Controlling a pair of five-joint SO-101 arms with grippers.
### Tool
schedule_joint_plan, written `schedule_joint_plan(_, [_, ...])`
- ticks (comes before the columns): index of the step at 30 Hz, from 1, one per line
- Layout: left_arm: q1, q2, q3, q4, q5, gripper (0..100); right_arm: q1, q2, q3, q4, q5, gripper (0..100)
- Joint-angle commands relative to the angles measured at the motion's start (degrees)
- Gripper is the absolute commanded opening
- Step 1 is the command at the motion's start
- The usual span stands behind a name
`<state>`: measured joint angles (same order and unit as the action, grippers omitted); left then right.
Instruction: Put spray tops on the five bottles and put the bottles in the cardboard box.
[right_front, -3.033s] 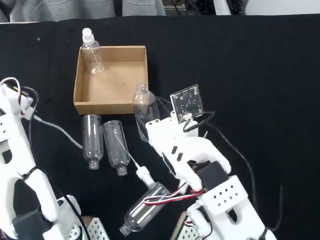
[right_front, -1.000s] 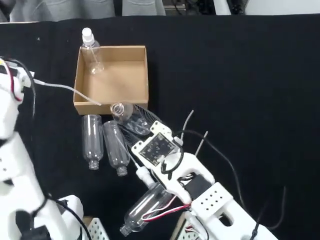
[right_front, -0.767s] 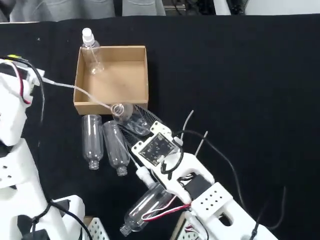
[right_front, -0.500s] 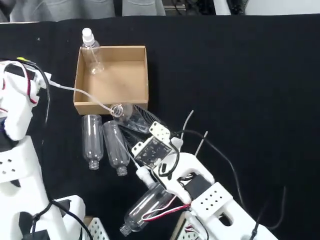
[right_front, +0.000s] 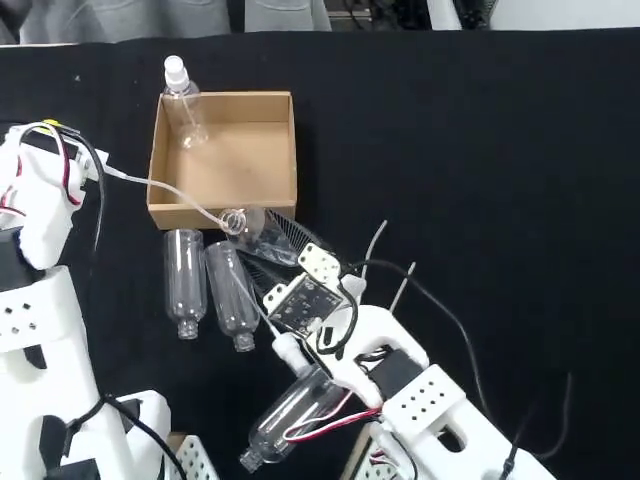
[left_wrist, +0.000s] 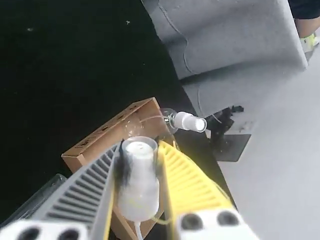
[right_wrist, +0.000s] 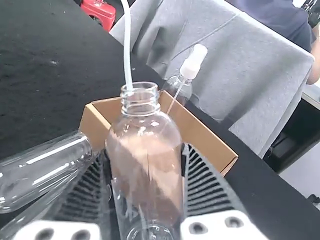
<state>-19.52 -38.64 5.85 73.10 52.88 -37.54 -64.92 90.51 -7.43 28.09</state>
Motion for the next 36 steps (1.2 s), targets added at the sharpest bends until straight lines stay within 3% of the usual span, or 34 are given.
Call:
schedule_joint_plan(1, [0.84, -1.49, 0.48, -1.32, 0.00, 3, -0.79, -1.98, -0.22, -1.32, 0.79, 1.1])
schedule_joint_plan(14, [4.26, -4.75, 3.56, -1.49, -1.49, 3, -0.79, -1.98, -0.22, -1.32, 0.79, 1.1])
schedule_joint_plan(26, [12.18, -21.63, 23.34, -16.09, -6.59, 3, -0.79, -1.89, -0.22, -1.32, 0.79, 1.1])
schedule_joint_plan(36, [17.45, -31.03, 30.73, -19.25, -9.76, 3, -0.79, -1.89, -0.22, -1.32, 0.79, 1.1])
